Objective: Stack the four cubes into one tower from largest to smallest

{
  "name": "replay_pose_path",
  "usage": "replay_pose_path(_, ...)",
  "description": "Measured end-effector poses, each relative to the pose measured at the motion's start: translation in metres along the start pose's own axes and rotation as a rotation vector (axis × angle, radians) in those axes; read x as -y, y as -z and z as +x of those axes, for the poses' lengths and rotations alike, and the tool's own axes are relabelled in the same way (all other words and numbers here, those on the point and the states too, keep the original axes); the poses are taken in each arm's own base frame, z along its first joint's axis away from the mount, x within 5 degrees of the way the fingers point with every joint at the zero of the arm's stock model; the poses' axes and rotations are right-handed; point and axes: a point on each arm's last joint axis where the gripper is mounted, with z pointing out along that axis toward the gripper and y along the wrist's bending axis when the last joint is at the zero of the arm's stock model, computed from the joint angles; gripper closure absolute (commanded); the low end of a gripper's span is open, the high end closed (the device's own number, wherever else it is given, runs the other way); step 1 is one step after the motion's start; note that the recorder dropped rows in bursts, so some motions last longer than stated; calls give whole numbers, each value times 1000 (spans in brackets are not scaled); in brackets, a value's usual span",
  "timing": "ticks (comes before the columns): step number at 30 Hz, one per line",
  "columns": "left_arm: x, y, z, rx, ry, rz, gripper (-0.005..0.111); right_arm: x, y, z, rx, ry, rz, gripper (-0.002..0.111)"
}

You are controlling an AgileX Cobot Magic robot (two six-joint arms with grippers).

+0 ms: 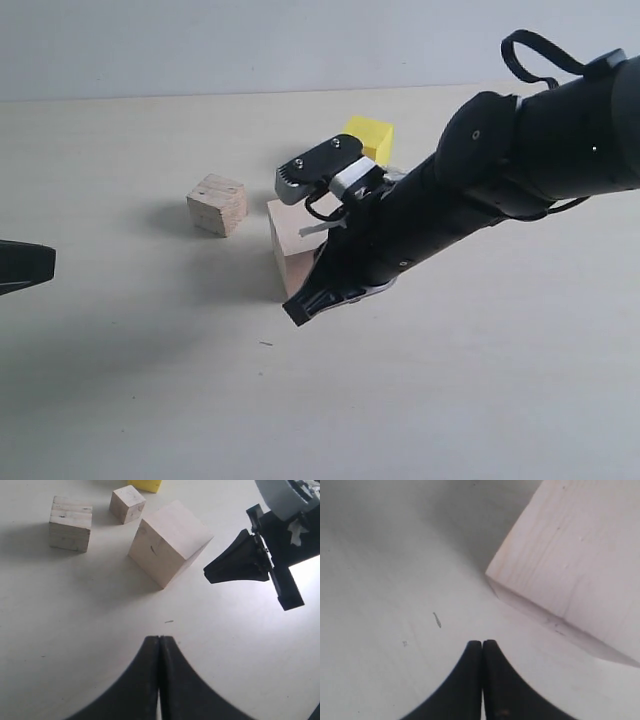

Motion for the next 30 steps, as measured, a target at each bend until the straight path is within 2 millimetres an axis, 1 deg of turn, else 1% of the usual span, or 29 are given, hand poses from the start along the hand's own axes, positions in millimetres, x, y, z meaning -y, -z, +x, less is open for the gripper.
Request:
replay_pose_path(5,0,0,0,-2,1,0,107,1,-12,4,-18,-24,-25,108)
replay_pose_path(12,0,0,0,-1,1,-1,107,1,-13,-2,47,-43,-32,108)
replay_pose_path(15,-1,0,0,0,1,-3,107,3,-13,-4,76,-57,-4,108)
replay_pose_path(17,-1,0,0,1,1,-6,107,5,-12,-7,91,-57,10,108)
replay_pose_path(25,-1,0,0,3,1,-10,107,7,-14,-28,142,-46,15,108)
replay_pose_path(30,-1,0,0,3,1,-10,107,8,-16,-31,145,-47,10,108)
